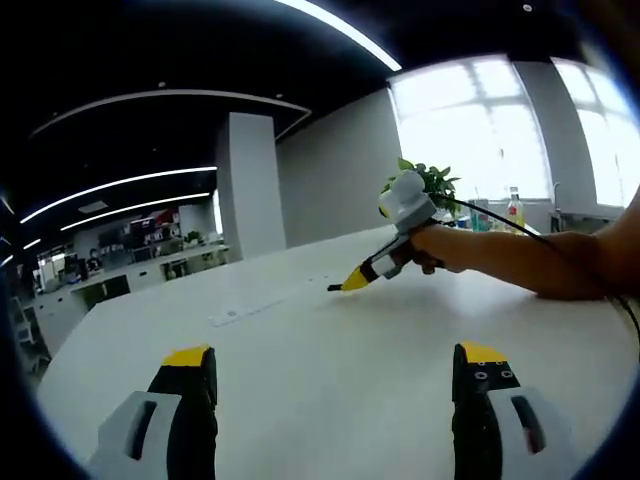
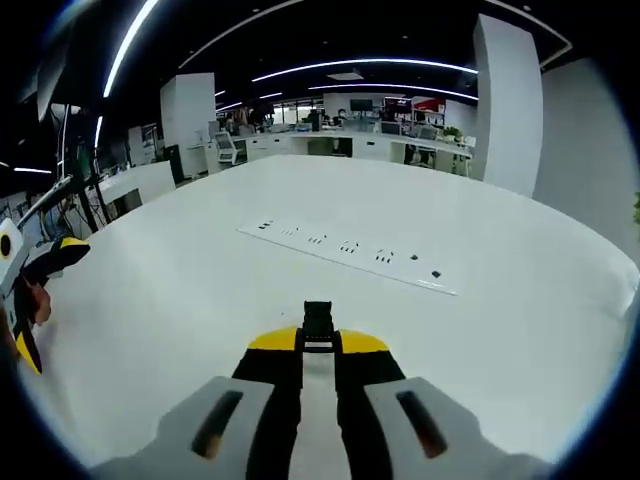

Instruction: Snap the two parts of the plastic buckle together until the buckle closes and remains connected.

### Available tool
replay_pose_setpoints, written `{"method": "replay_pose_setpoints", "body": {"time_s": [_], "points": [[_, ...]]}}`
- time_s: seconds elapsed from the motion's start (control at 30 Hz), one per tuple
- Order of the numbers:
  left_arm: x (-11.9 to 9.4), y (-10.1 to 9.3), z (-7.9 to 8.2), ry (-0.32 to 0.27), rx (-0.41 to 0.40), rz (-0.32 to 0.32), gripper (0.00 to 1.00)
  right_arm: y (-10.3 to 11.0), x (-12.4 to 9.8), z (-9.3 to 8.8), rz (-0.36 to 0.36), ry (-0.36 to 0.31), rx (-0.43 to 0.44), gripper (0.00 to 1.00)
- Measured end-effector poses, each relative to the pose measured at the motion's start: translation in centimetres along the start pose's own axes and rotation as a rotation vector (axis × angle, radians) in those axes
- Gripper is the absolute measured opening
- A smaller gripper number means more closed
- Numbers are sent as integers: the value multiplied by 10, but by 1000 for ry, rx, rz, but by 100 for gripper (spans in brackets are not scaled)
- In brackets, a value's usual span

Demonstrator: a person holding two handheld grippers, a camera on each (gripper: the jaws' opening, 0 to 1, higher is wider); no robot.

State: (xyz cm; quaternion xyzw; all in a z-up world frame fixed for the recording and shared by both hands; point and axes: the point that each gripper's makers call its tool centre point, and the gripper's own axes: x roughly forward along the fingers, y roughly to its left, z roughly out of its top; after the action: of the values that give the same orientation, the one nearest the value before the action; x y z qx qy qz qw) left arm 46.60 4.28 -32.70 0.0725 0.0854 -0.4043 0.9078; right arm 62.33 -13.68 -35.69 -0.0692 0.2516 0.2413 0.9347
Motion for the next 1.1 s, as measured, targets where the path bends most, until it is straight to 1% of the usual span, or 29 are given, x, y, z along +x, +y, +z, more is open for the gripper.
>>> {"method": "replay_pose_setpoints", "body": {"time_s": [0.07,0.2,0.4,0.6,0.77,0.83,1.1], "points": [[0,2,0,-2,-1,2,100,-1,3,0,3,7,3,9],[3,12,-2,6,-4,5,100,-7,10,1,0,16,4,9],[6,15,-2,12,6,0,100,-7,13,3,2,18,3,9],[7,20,-3,17,12,6,100,-9,22,11,3,19,-6,9],[6,13,-2,14,11,9,100,-8,27,15,7,18,-9,9],[6,12,-2,14,8,10,100,-10,29,18,8,15,-9,9],[8,6,-4,20,19,0,100,-14,36,19,4,19,-19,9]]}}
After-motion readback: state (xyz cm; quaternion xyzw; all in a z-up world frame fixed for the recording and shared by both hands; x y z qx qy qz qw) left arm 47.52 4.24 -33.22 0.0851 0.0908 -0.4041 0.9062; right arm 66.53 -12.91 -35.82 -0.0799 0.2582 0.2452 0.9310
